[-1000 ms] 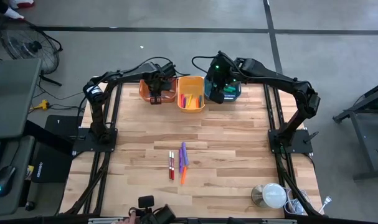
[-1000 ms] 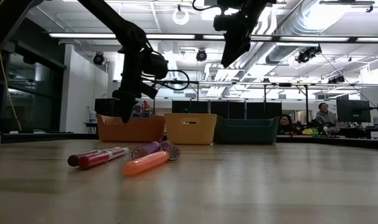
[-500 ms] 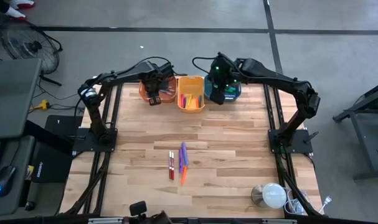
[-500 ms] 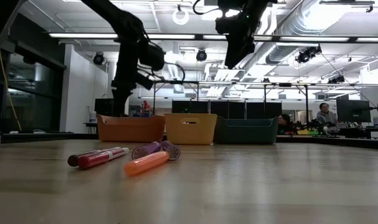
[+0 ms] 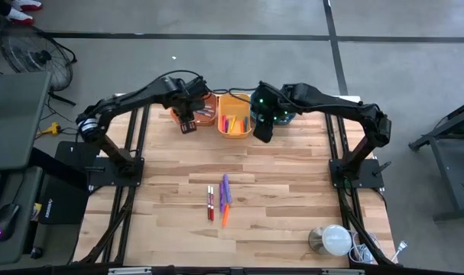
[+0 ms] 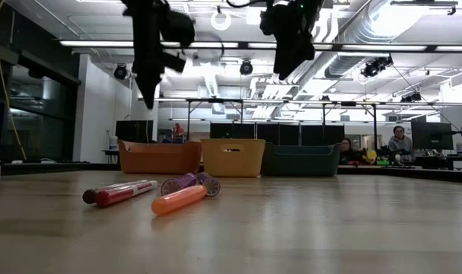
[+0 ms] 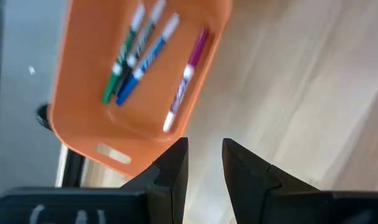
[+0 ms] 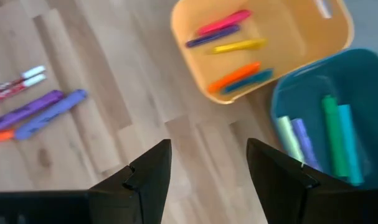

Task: Pick & Place Markers
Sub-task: Put the purple highlighter into the blue bin

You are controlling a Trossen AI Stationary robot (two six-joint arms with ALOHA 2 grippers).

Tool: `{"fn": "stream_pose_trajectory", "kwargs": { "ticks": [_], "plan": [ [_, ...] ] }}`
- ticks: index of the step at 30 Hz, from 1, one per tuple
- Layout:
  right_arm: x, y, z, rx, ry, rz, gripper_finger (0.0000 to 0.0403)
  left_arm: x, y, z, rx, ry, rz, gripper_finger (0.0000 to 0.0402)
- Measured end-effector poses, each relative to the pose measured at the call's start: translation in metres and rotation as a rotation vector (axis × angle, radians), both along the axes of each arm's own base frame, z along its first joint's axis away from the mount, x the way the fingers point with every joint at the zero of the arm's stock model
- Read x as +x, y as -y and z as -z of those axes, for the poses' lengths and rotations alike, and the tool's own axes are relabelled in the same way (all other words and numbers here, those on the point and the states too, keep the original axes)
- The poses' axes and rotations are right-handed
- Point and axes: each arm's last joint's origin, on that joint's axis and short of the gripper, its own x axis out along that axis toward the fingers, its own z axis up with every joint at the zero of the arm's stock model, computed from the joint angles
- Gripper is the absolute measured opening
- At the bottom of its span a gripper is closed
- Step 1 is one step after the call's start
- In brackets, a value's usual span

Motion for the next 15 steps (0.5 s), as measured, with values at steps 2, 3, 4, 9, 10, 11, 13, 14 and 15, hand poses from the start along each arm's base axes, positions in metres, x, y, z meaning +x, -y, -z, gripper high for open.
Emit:
{"fn": "stream_pose_trajectory", "kwargs": {
  "ticks": [2,3,4,9,10,11,13,14,15],
  "plan": [
    [0.003,-0.010,0.000,0.015,0.004,0.001,0.0197,0.000,0.008,-0.007,0.016,0.037,0.005,0.0094],
    [0.004,-0.014,0.000,0.024,0.007,0.005,0.0197,-0.004,0.012,-0.008,0.014,0.038,0.008,0.0094],
    [0.006,-0.019,0.000,0.031,0.009,0.013,0.0197,-0.008,0.017,-0.011,0.012,0.039,0.020,0.0094],
    [0.012,-0.047,0.000,0.052,0.020,0.070,0.0197,-0.023,0.039,-0.010,0.024,0.067,0.060,0.0094],
    [0.013,-0.053,0.000,0.056,0.022,0.076,0.0197,-0.027,0.044,-0.010,0.029,0.083,0.068,0.0094],
    [0.014,-0.059,0.000,0.064,0.028,0.082,0.0197,-0.031,0.048,-0.011,0.037,0.109,0.072,0.0094],
    [0.016,-0.070,-0.001,0.085,0.047,0.100,0.0197,-0.043,0.056,-0.006,0.028,0.110,0.069,0.0094],
    [0.018,-0.076,-0.001,0.100,0.062,0.113,0.0197,-0.050,0.059,-0.004,0.021,0.116,0.072,0.0094],
    [0.019,-0.080,-0.002,0.115,0.078,0.127,0.0197,-0.055,0.062,-0.004,0.019,0.142,0.075,0.0094]
  ]
}}
